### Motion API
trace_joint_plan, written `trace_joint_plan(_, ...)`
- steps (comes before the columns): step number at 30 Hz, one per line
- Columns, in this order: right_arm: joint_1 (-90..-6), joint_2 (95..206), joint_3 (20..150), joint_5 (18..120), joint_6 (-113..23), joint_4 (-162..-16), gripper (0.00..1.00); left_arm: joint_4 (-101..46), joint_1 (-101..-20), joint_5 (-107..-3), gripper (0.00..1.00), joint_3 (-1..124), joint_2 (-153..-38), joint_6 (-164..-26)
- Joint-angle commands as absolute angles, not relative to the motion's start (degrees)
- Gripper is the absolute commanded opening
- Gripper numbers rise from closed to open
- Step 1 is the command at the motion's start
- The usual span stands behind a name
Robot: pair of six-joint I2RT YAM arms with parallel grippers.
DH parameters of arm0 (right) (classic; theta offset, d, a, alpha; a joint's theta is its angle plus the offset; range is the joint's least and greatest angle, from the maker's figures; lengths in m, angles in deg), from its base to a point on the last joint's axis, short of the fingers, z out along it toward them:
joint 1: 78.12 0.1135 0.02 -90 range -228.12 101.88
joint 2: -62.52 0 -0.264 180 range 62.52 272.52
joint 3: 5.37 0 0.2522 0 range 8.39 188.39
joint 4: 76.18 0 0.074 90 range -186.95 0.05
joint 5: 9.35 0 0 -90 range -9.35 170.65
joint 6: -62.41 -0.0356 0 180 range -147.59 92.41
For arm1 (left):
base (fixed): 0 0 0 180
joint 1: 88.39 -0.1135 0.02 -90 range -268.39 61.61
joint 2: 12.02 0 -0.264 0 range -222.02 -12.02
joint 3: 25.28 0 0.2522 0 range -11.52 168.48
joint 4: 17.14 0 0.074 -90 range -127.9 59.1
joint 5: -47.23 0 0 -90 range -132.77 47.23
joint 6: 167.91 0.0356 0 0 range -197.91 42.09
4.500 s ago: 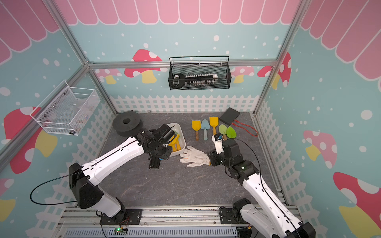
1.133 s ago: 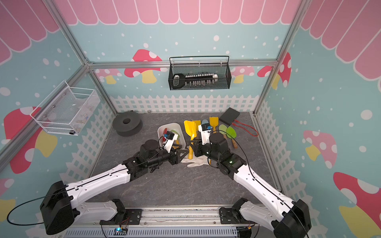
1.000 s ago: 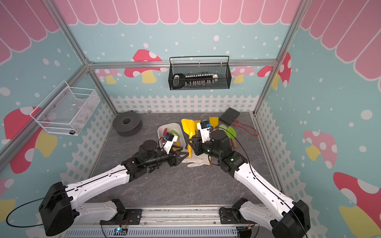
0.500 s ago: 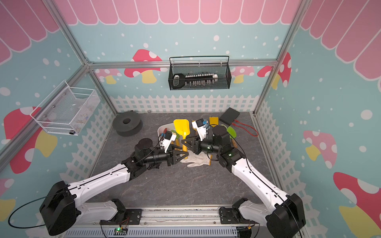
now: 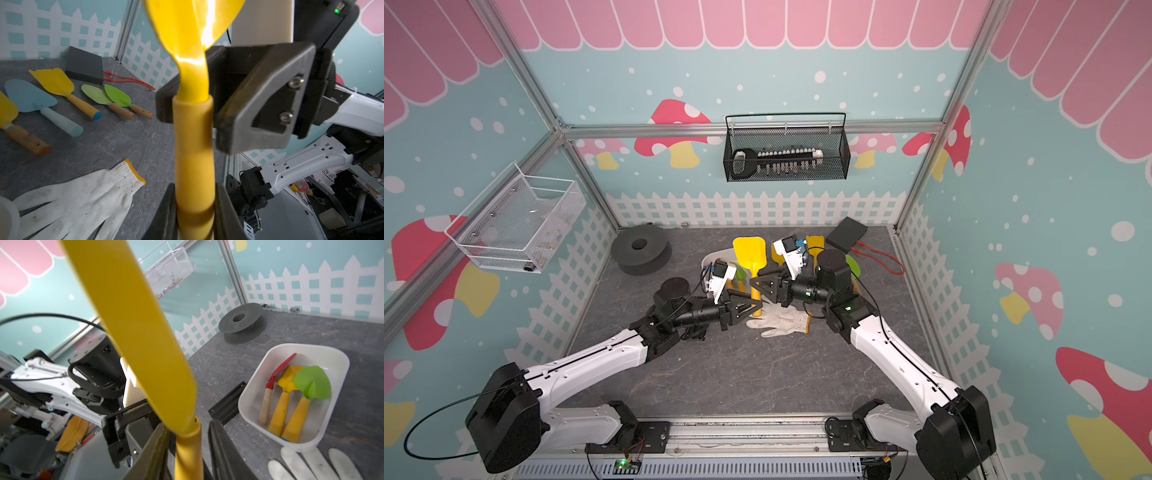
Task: Take the shovel out of the storage box
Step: Pick up the shovel from the storage box.
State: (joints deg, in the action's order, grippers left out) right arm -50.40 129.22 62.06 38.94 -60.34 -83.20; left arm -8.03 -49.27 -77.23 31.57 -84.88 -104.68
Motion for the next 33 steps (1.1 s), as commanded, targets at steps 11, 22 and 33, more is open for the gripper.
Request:
trace_joint_plan(11, -45.15, 116.55, 60.69, 69.61, -56.81, -100.64, 0.51, -9.54, -48.94, -63.73, 0.00, 30.68, -81.70, -102.57)
trace_joint_plan(22, -30.87, 120.80, 70.05, 91.23, -52.15, -110.67, 0.51, -9.45, -47.98, -62.63, 0.00, 32.17, -84.15, -102.30)
trace_joint_plan(33, -26.47, 129.99, 77.38, 94.66, -49.82, -110.53, 0.49, -9.59, -46.49, -62.90, 0.00, 34.27, -86.57, -101.96)
